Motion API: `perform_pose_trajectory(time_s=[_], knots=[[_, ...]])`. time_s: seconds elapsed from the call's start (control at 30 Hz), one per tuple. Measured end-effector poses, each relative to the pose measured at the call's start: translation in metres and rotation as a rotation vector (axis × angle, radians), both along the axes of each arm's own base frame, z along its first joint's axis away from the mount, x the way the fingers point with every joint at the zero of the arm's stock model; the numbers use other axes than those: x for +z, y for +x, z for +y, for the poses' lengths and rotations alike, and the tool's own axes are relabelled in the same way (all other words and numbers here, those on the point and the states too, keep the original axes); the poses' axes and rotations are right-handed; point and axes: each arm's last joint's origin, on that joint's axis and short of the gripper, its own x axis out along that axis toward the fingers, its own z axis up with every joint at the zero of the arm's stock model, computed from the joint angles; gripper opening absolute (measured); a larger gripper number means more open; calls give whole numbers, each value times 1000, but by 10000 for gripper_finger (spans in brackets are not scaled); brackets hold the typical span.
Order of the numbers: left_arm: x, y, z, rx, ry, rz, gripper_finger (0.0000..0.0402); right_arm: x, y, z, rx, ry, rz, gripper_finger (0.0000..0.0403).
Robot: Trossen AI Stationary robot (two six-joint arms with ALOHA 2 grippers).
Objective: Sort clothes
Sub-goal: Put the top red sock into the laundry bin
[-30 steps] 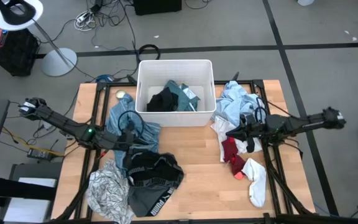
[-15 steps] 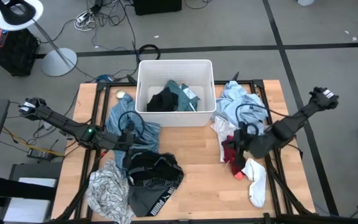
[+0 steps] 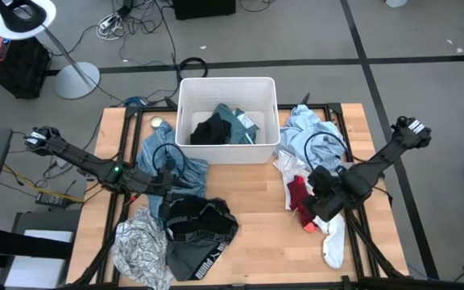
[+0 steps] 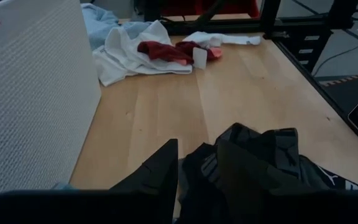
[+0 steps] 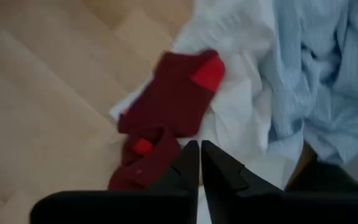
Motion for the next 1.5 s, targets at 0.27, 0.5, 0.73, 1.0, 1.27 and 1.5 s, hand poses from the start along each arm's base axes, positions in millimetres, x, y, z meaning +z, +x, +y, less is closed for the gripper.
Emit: perform_pose_trajectory(time_s=[0.27, 0.5, 0.73, 1.0, 1.27, 1.5], knots=[[1, 0, 0, 0, -4, -7, 119, -30, 14, -12, -47, 30, -33, 124], [1, 0, 0, 1, -4, -7, 119, -59, 23, -30, -67, 34, -42, 209], [1, 0, 0, 1, -4, -7, 119, -83, 31, -39, -57, 78, -117, 240], [1, 0, 0, 1, -4, -7, 119, -106, 32, -47, -115, 88, -16, 210], [1, 0, 0, 1, -4, -6, 119, -120, 43, -42, -79, 97, 7, 61], [1, 0, 0, 1, -4, -6, 119, -104, 38, -40, -59, 124, -59, 16]])
